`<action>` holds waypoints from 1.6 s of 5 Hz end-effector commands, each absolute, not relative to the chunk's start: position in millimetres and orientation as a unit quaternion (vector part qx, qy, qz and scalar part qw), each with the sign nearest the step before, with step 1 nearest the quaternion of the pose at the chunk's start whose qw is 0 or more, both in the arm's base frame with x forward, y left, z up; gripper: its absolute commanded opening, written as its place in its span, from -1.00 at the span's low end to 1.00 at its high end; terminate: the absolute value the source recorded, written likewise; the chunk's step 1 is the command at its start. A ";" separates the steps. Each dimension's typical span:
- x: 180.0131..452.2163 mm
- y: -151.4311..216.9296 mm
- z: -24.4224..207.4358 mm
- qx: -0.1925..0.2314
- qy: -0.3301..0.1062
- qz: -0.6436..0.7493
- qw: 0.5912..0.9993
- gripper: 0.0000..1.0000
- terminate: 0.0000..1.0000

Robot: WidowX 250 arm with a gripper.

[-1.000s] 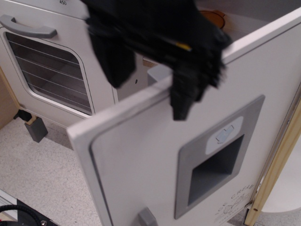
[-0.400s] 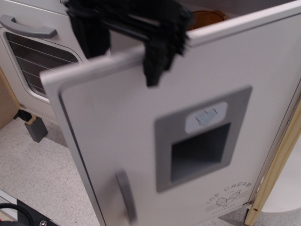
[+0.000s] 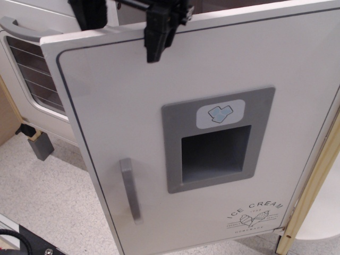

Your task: Close fridge

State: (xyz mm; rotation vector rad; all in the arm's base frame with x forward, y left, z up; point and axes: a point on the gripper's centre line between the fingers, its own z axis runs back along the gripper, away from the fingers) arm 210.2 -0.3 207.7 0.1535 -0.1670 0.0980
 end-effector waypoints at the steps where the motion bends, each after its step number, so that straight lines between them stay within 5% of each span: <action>1: 197.0 -2.3 232.5 0.097 -0.105 0.051 0.988 1.00 -1.00; 4: 166.8 -18.8 211.5 0.104 -0.107 0.042 0.988 1.00 -1.00; 6: 155.3 -14.2 175.3 0.054 -0.101 0.056 0.992 1.00 -1.00; 8: 185.5 -6.1 138.7 0.019 -0.094 0.098 0.991 1.00 -1.00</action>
